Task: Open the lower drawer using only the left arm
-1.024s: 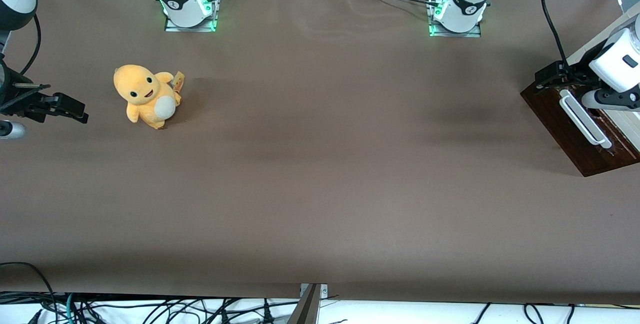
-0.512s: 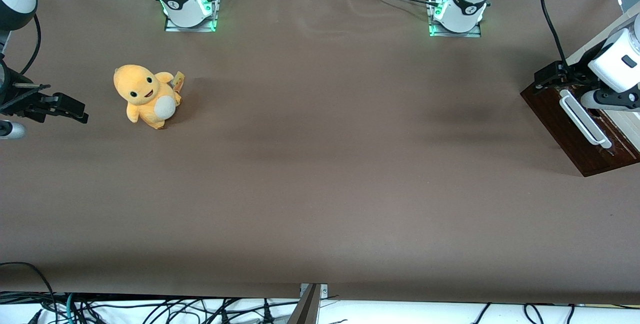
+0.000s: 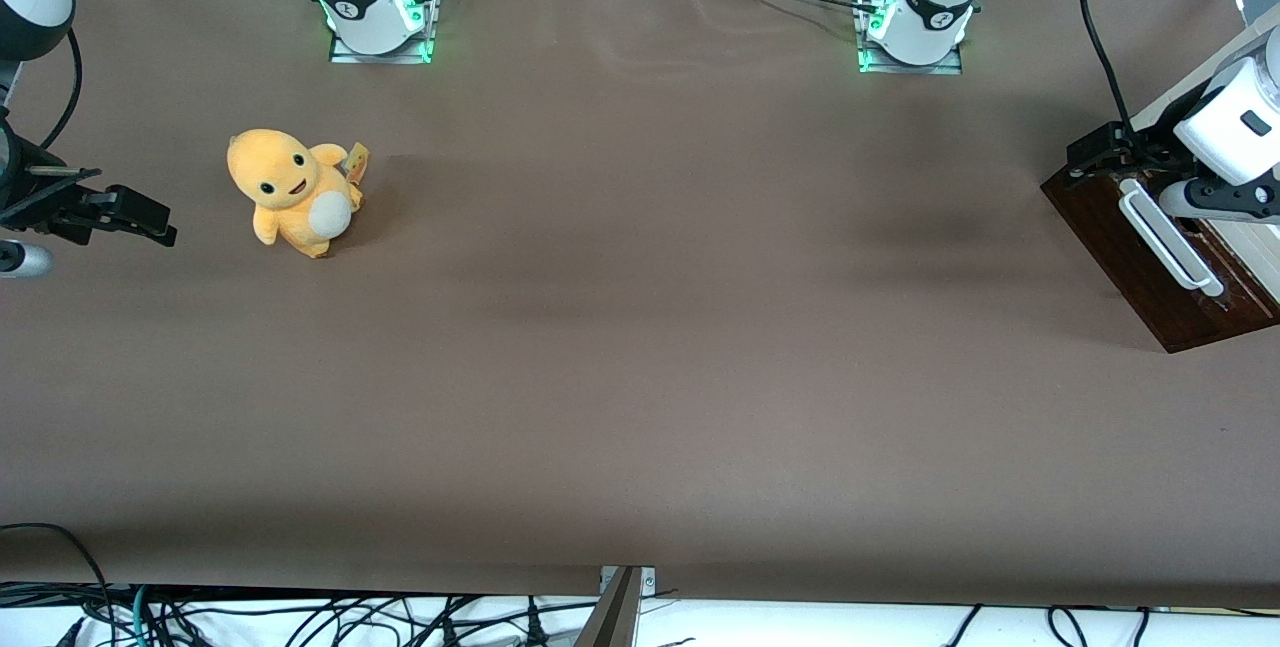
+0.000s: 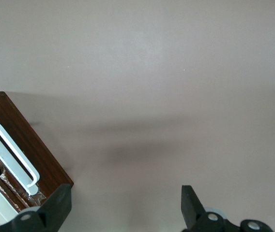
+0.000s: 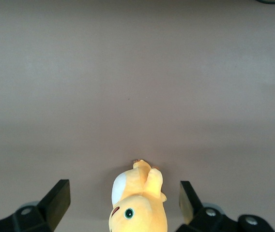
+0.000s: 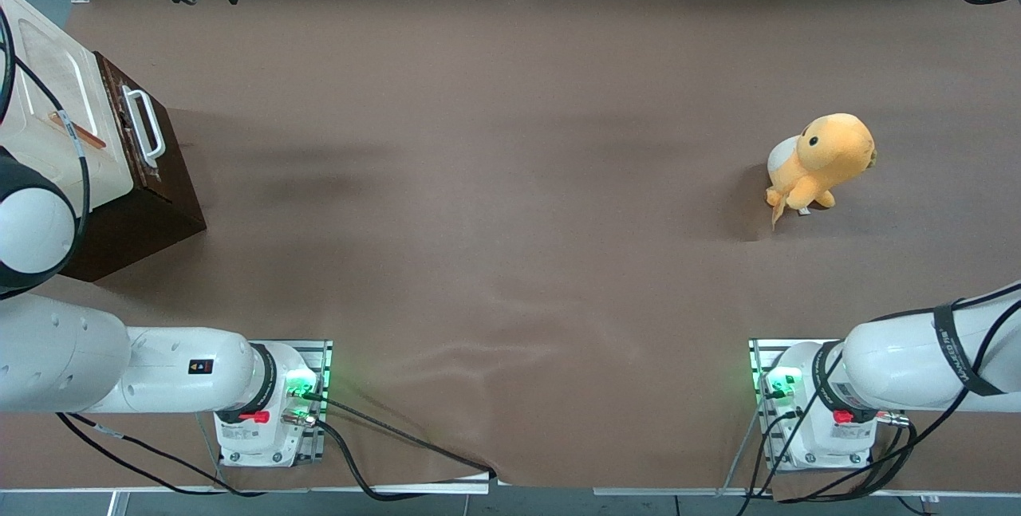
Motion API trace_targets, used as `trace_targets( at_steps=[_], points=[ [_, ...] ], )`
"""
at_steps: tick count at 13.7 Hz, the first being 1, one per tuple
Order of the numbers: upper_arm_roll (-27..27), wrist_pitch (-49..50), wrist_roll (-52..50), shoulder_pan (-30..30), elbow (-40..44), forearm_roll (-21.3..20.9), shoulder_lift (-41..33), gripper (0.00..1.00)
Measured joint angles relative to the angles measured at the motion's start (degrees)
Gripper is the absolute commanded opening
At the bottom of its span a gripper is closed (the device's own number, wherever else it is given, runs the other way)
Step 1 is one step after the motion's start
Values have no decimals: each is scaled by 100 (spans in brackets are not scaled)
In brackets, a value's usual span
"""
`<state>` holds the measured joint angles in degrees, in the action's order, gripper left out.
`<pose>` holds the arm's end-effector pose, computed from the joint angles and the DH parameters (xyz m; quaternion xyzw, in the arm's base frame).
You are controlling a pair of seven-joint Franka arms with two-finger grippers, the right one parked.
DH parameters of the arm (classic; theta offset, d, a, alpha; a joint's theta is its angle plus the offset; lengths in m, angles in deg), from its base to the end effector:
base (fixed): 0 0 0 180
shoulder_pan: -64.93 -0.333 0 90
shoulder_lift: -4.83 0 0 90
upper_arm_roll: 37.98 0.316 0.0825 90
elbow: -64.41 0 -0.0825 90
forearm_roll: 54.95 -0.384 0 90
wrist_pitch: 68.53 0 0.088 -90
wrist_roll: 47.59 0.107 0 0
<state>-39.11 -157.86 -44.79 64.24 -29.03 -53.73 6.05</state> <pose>0.5563 -0.0065 0.5835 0.9985 -0.0279 -0.0463 0.0118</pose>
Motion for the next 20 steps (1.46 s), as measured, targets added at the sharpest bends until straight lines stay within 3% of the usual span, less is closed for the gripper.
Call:
trace_targets(
  at_steps=[16, 20],
  points=[
    [-10, 17, -159, 7, -33, -27, 155, 100],
    [-10, 83, -931, 7, -141, -537, 795, 100]
  ],
)
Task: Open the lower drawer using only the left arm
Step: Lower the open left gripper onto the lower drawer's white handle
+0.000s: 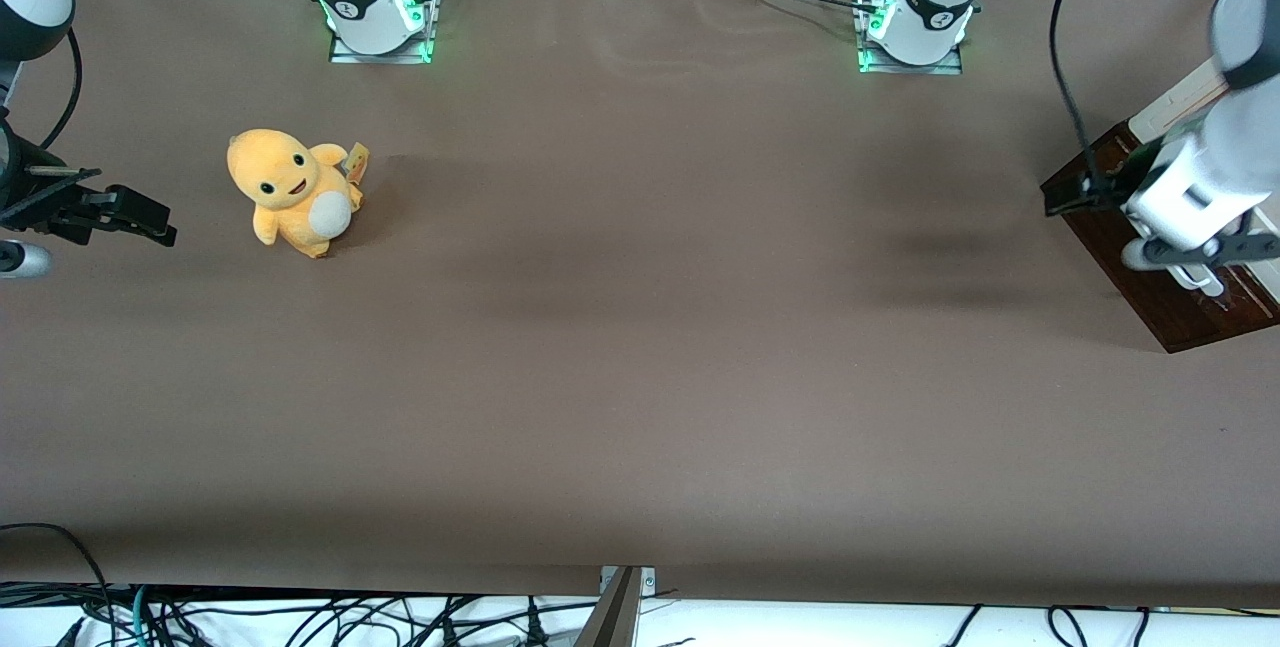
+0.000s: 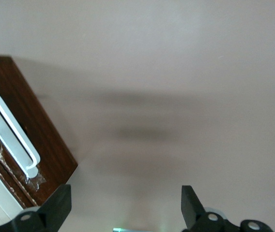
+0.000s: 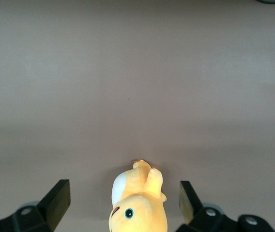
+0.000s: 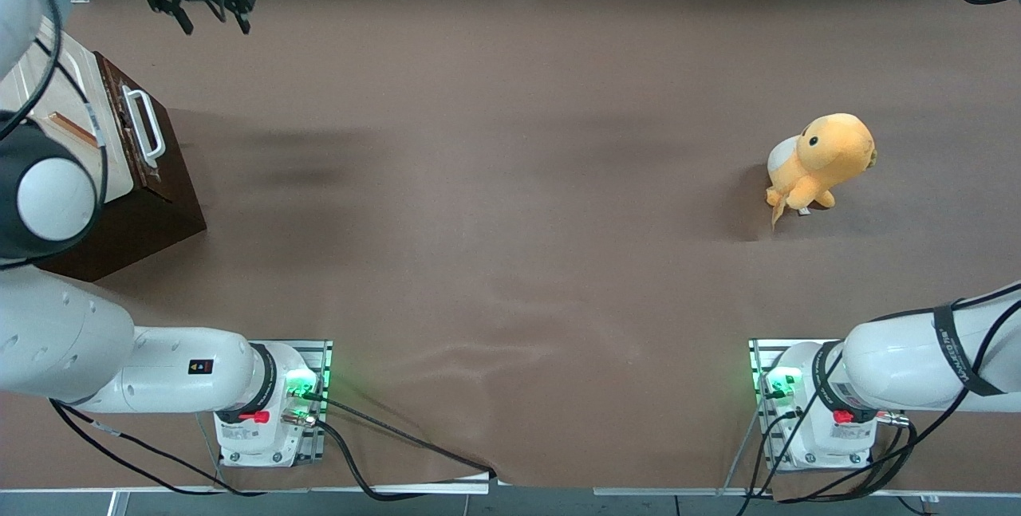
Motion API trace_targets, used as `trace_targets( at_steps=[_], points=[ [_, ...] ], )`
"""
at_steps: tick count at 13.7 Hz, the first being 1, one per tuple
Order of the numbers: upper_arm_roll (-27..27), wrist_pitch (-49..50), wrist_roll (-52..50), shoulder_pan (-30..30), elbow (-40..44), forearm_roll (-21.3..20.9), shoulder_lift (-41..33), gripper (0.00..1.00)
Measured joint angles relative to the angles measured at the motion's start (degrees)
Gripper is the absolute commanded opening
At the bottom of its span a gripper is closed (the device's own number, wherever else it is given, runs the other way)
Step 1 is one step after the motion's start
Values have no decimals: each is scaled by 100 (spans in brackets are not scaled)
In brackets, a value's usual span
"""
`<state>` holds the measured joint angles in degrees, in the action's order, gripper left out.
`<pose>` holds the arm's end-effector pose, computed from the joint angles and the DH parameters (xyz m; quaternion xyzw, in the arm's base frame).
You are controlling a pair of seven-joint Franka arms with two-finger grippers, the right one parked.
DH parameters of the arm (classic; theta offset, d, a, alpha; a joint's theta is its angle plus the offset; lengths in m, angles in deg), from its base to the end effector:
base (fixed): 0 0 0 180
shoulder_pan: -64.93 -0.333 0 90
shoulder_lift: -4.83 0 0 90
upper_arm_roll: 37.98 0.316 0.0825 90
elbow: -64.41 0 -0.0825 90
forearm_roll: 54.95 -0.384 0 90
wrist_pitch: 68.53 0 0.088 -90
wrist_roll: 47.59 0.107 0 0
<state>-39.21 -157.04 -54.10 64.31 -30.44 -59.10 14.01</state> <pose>0.5807 0.0024 0.4924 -0.9892 -0.0469 0.1325 0.0426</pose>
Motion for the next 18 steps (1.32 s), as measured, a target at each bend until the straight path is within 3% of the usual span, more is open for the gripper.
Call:
trace_targets(
  at_steps=[3, 7, 12, 18],
  points=[
    [-3, 157, -415, 4, -19, -685, 746, 100],
    [-14, 617, -1043, 130, -33, -2187, 1729, 100],
    [-5, 1170, -1583, 168, -38, -3713, 2737, 100],
    [48, 1331, -2196, 141, -30, -4759, 3337, 100]
  ],
)
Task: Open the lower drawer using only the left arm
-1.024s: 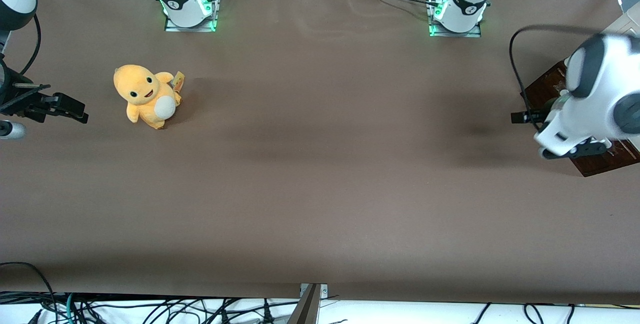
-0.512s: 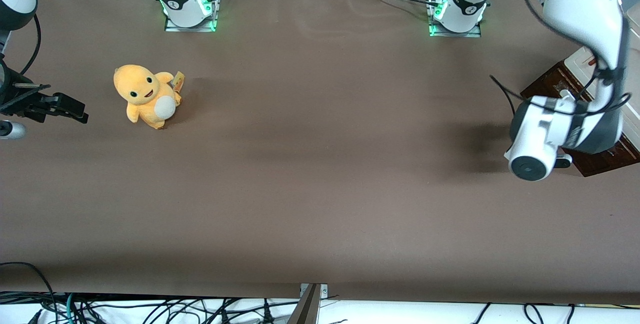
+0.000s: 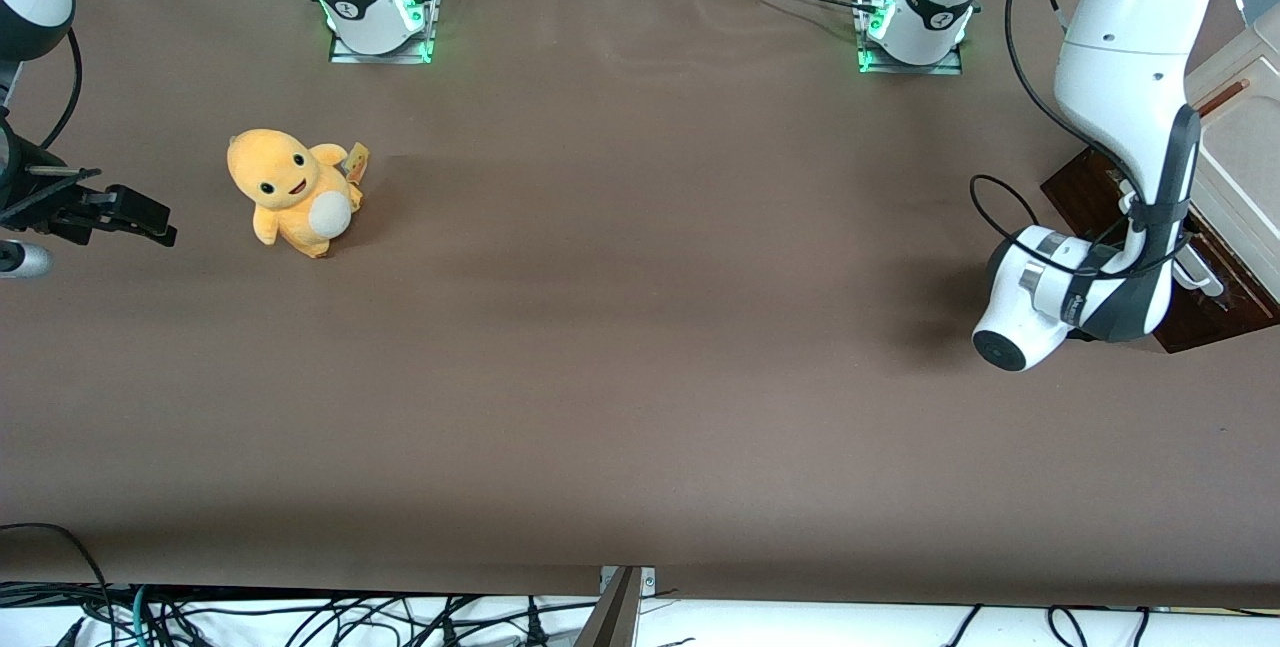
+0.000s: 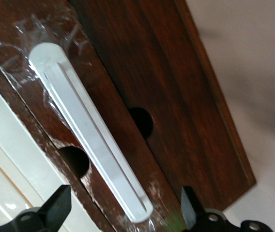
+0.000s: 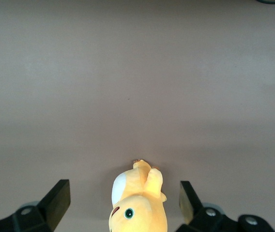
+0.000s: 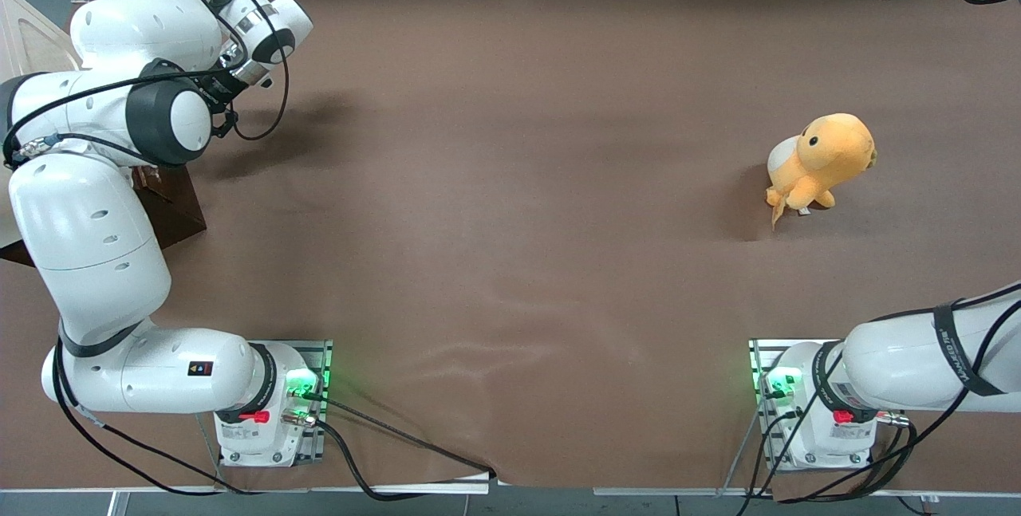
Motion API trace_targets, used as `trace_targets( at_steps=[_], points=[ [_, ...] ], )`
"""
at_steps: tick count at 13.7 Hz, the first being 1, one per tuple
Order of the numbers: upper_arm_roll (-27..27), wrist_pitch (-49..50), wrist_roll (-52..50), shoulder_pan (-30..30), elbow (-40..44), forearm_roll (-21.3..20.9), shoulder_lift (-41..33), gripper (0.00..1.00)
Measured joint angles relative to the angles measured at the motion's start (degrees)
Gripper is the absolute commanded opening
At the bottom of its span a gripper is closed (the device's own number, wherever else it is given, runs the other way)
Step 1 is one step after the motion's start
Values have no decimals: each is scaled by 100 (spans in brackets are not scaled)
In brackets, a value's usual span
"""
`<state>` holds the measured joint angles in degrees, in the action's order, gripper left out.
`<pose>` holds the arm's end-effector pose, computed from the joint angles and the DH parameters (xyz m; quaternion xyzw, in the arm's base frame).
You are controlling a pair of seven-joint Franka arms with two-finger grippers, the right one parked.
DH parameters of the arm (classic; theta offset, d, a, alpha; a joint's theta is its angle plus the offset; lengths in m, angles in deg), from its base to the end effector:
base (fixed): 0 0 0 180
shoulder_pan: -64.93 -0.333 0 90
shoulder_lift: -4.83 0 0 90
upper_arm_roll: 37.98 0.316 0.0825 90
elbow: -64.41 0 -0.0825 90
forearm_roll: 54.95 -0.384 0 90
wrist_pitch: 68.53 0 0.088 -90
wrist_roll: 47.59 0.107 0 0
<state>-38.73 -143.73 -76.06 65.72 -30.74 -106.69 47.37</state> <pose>0.5773 0.0841 0.1856 -0.7791 -0.0588 0.3437 0.5210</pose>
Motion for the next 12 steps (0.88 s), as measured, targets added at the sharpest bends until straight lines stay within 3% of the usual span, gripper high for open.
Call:
trace_targets(
  at_steps=[2, 10, 12],
  points=[
    [4, 6, -144, -10, 1, -223, 102, 100],
    [54, 104, -478, -18, 9, -778, 332, 18],
    [69, 134, -490, -41, 22, -816, 354, 8]
  ],
)
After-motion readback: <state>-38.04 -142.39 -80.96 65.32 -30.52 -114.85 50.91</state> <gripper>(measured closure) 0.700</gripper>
